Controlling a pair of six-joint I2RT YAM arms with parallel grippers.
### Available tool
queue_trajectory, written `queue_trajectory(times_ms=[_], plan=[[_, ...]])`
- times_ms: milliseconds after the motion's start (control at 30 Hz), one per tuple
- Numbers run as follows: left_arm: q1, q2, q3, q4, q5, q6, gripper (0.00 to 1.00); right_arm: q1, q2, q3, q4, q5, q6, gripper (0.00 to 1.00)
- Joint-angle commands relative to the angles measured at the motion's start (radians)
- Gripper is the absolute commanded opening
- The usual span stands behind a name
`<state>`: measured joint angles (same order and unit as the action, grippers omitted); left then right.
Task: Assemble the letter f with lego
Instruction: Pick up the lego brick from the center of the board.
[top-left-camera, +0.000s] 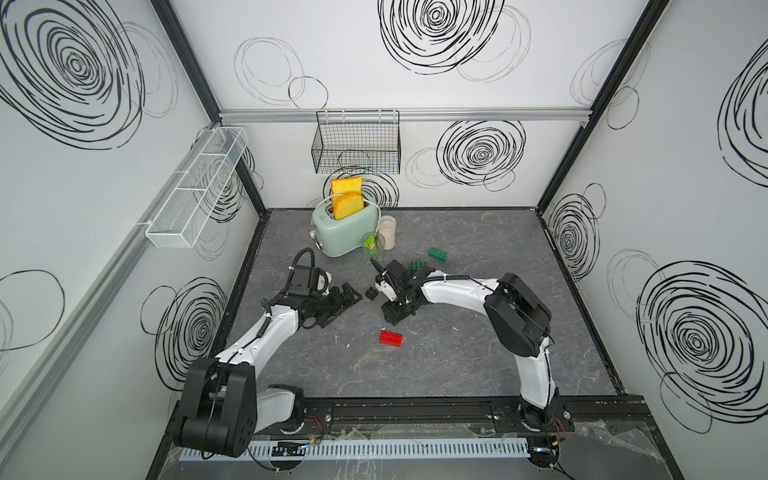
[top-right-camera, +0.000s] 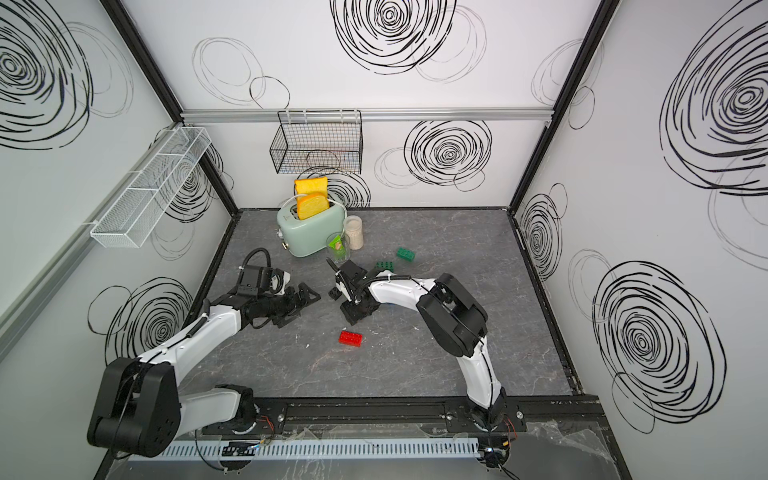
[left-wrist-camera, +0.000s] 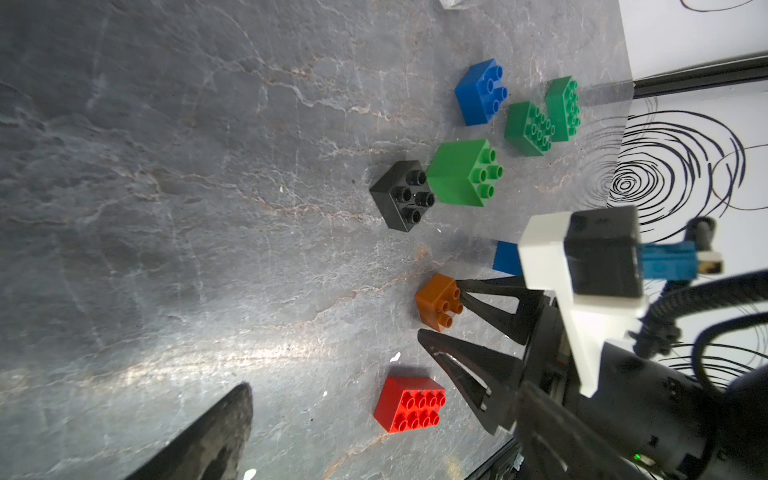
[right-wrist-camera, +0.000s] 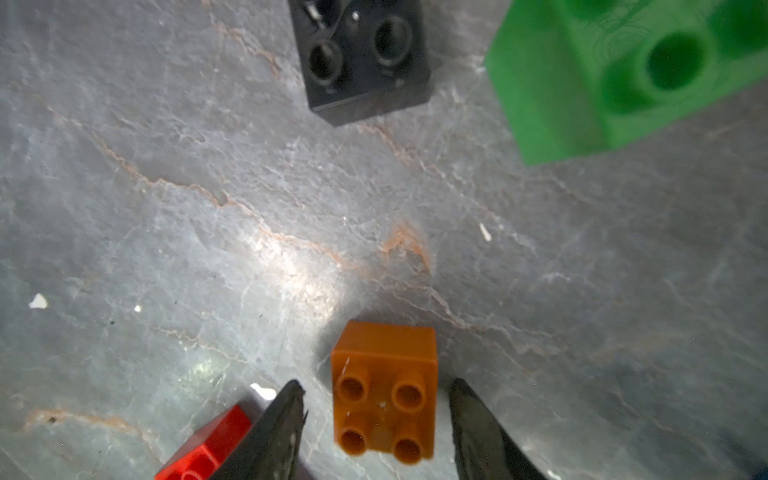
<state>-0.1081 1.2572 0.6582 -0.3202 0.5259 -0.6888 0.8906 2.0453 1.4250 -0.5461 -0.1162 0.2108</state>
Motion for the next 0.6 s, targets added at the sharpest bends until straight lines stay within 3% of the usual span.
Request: queue_trajectory(times_ms=[0, 267, 567], plan=[[0.008, 0.004, -0.015, 0.010, -0.005, -0.003, 1.00, -0.003, 0.027, 0.024, 0.000, 0.000, -0.014, 0.55], [0.010, 0.005, -0.015, 0.013, -0.003, -0.003, 1.00, -0.002, 0.027, 0.034, -0.015, 0.022, -0.008, 0.42], [-0.053, 0.043, 0.010, 0.055, -0.010, 0.011, 0.99, -0.022, -0.103, 0.137, -0.114, 0.030, 0.019, 0.38]])
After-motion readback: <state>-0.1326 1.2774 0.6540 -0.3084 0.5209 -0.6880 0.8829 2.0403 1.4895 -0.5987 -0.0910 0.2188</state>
